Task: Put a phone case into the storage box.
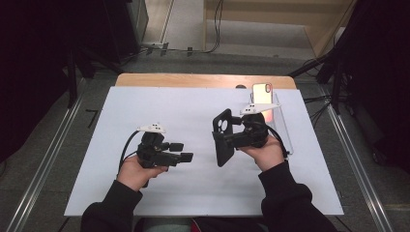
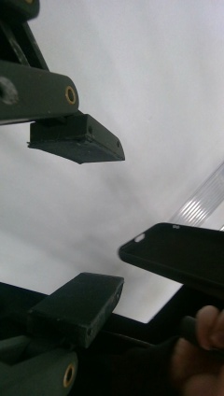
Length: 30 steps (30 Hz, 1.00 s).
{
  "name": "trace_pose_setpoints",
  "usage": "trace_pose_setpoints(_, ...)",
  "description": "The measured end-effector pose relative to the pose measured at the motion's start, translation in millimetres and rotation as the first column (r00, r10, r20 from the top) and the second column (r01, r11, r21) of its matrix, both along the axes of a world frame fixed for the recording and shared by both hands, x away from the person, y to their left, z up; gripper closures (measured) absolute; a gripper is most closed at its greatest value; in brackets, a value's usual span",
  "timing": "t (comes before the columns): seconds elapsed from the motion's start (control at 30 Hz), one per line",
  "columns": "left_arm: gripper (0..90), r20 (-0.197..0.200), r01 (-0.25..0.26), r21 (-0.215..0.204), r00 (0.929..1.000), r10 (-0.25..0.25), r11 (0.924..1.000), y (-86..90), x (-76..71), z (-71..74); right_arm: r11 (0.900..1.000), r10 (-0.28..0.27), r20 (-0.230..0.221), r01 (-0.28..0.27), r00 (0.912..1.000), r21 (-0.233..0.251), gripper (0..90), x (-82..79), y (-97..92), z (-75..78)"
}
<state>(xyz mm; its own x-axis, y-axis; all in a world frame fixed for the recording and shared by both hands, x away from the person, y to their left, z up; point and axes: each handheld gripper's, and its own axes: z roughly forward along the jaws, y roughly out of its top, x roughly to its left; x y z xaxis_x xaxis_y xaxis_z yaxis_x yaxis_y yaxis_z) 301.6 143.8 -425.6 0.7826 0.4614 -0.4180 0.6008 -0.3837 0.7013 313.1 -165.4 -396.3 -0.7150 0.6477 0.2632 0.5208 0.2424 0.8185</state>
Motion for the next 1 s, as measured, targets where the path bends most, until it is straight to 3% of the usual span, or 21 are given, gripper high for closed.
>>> trace_pose_setpoints(0.13, 33.7, 0.032, 0.030, 0.037, 0.9990, -0.031, 0.9989, 3.7, -2.4, -5.5, 1.0000, 0.004, -0.002, -0.004, 1.0000, 0.000, 11.8, 0.0, -3.7, 3.4)
trace_pose_setpoints(0.3, 31.3, 0.039, 0.066, 0.068, 0.9969, -0.069, 0.9955, 10.7, -3.0, -12.9, 0.9999, 0.011, -0.002, -0.011, 0.9999, 0.000, 11.8, 0.2, -9.2, 9.5)
trace_pose_setpoints(0.4, 31.3, 0.017, 0.047, 0.062, 0.9987, -0.048, 0.9970, 13.6, -3.3, -15.3, 0.9999, 0.009, -0.002, -0.009, 1.0000, 0.005, 11.8, -0.3, -12.9, 13.8)
trace_pose_setpoints(0.63, 31.0, 0.030, 0.034, 0.076, 0.9989, -0.036, 0.9965, 23.5, -6.6, -18.3, 1.0000, -0.006, 0.015, 0.006, 0.9999, -0.005, 11.9, -1.0, -23.5, 23.7)
trace_pose_setpoints(1.0, 31.0, 0.014, -0.011, 0.113, 0.9999, 0.009, 0.9935, 45.1, -17.4, -25.6, 0.9976, -0.068, 0.038, 0.068, 0.9970, 0.010, 11.9, 1.6, -49.1, 37.4)
